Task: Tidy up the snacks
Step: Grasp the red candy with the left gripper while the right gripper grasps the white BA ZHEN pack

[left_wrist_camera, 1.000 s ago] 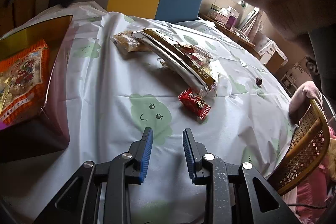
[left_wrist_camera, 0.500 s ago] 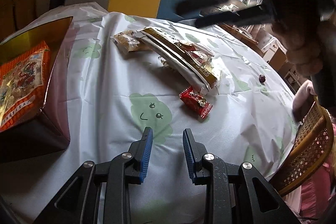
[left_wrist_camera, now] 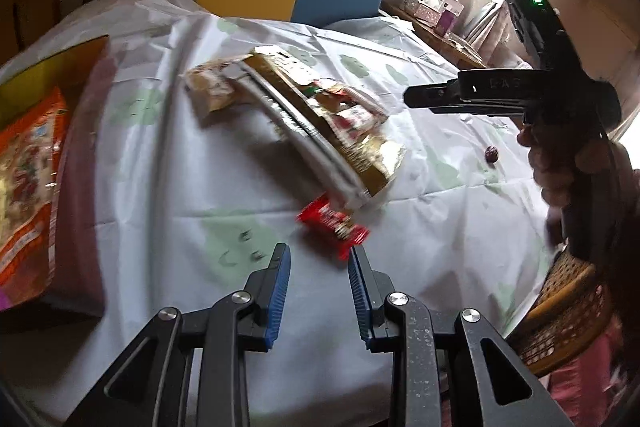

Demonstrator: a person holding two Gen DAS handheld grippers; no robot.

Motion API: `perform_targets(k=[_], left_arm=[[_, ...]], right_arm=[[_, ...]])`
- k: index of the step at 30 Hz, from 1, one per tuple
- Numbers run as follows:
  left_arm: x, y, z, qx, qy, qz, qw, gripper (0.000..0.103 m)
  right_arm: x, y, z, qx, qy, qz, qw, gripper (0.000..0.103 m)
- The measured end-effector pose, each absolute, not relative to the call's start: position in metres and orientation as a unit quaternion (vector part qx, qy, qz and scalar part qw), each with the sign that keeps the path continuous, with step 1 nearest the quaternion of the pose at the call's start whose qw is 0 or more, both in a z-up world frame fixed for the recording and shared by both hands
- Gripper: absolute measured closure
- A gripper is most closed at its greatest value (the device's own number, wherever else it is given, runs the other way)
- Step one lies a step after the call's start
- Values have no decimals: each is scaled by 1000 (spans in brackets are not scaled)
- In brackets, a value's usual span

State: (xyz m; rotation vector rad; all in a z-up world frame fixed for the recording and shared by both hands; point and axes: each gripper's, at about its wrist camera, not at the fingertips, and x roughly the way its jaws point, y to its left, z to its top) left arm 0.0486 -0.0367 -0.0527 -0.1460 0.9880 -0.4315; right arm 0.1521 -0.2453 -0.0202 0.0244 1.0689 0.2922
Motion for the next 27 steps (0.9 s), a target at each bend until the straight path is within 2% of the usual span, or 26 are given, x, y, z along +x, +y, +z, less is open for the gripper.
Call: perform_targets(k=[13,15,16,27], left_arm=[[80,-77,-66,-33,501,-169,848,70],[78,-77,-67,-25,493,-171,853,73],[76,-76,-66,-12,487,-169,857,84],[40,-43,-74,13,437,-188,879,85]], right_arm=[[150,-237,-11,9,489,153,859,53],[150,-240,-9,15,488,149,860,53],[151,-241,-10,18,488,146,860,53],[156,-250,-24,12,517,98,850,53]])
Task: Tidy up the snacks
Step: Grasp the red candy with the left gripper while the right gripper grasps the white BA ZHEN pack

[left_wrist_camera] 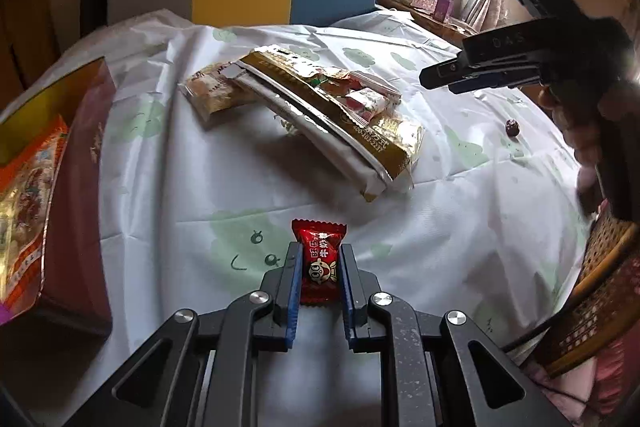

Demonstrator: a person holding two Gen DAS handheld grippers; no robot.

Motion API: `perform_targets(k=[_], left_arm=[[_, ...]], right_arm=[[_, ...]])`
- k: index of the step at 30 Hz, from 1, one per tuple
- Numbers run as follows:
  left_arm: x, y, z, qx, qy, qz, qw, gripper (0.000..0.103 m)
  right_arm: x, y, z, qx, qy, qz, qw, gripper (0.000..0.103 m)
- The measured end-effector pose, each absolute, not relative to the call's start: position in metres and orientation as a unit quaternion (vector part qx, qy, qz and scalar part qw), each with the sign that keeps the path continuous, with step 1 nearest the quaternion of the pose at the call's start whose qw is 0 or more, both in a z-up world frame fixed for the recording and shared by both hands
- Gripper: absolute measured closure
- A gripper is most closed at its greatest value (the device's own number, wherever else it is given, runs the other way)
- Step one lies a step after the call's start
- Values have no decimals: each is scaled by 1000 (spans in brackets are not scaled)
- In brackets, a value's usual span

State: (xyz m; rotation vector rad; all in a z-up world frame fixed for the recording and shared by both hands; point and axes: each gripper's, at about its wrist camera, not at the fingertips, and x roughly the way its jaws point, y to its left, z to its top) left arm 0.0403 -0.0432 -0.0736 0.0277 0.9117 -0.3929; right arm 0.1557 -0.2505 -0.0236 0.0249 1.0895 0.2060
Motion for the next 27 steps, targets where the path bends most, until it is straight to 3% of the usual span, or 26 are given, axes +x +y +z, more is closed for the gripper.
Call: perform_targets(k=[14,18,22,27], left_arm=[[37,-43,-76,18,424,-189,886,85],[37,-41,-77,8,424,-191,885,85],[36,-40,-77,1,423,-192,886,85],[36,-38,-77,-7,424,-195,885,85]], right_arm=[[157,-247,-31,69,532,127,834,53],[163,-261,-37,165,546,136,810,30],[175,-278,-50,302,549,115,771,24],[192,-276,-64,345,549,55,759,23]])
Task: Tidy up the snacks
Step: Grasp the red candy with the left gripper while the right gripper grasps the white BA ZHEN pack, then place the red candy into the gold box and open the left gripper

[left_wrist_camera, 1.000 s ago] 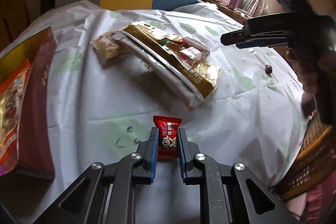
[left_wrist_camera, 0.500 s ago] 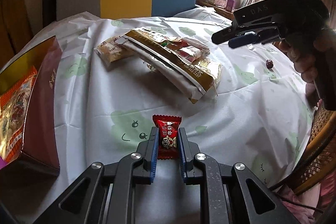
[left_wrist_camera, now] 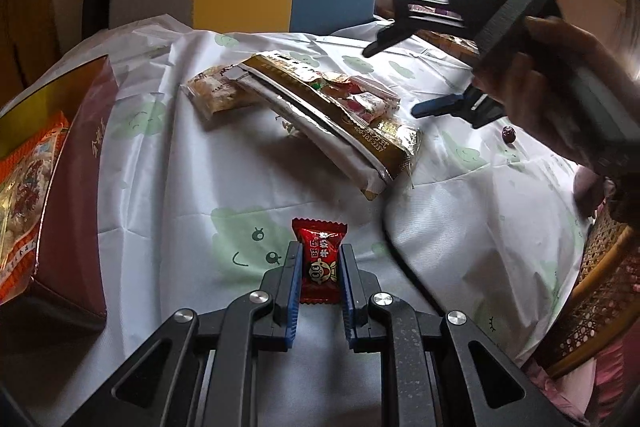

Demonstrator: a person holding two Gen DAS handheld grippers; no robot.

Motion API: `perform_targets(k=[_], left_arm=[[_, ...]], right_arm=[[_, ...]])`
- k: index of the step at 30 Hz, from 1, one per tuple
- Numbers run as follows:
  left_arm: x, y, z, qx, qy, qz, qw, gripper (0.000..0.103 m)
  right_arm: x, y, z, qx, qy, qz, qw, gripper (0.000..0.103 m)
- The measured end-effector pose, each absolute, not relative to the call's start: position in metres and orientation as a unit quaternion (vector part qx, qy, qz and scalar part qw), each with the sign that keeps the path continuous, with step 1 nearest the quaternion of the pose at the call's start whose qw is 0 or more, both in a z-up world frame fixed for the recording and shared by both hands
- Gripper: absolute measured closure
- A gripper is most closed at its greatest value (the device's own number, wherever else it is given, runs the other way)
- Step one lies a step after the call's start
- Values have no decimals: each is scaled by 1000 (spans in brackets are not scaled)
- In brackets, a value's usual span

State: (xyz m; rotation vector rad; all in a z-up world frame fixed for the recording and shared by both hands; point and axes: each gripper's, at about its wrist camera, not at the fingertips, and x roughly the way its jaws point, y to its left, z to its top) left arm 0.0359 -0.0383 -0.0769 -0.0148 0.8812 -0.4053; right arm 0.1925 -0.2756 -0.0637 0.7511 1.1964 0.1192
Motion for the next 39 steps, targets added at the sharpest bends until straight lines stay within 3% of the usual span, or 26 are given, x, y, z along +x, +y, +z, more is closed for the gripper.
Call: perform_targets(k=[9,10,12,17,22,39], left_arm=[[36,-36,-78,-14,423,-199,884,85],[36,-36,-78,-15,423,-200,884,85],[37,-36,-78,-16,423,-200,884,85],[36,-35,-78,-17,422,-199,884,85],[35,-38,-78,-12,420,-196,886,85],[37,-26,-60,-36,421,-196,885,87]], right_arm=[[225,-266,-72,322,560,-9,763,24],[226,-266,-73,309,568,-13,762,29],[226,-263,-71,269,577,-12,771,50],[218,-278,-53,201,576,-4,792,64],[207,-288,-56,89,600,2,795,65],[188,-289,-75,29,587,4,809,64]])
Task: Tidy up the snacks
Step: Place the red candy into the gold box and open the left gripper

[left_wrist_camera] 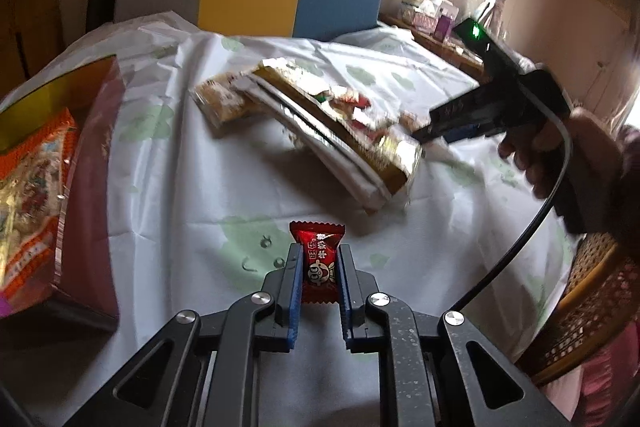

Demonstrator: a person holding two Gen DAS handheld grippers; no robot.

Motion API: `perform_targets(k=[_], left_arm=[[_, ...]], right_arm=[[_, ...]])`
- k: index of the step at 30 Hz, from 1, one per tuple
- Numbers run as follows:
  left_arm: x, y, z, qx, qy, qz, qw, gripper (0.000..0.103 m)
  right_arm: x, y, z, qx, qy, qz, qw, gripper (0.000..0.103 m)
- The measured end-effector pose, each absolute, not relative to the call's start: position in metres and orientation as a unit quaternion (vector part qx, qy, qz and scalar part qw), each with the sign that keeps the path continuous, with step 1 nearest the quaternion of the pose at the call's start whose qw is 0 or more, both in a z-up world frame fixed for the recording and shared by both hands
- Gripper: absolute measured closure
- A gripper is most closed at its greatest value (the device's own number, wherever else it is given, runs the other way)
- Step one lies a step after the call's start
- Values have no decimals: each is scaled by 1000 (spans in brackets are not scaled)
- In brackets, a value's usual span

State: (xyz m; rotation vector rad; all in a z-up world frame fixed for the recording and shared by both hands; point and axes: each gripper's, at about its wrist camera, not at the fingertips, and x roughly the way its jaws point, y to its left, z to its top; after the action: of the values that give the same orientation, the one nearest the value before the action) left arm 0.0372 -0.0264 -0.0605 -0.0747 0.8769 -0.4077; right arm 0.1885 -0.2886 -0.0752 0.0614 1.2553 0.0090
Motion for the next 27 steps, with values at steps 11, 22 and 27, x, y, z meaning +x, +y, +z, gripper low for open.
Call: perform_targets(k=[11,22,27], left_arm=[[48,40,2,-106,375,-131,912,87],[86,178,5,-150,374,63,913,86],[86,210,-13,-151,386,136,900,61]], right_arm=[[170,-269,-73,-17,573,1,819,64],[169,-244,-75,-40,568,-4,822,64],[169,-236,-74,-46,567,-4,822,64]])
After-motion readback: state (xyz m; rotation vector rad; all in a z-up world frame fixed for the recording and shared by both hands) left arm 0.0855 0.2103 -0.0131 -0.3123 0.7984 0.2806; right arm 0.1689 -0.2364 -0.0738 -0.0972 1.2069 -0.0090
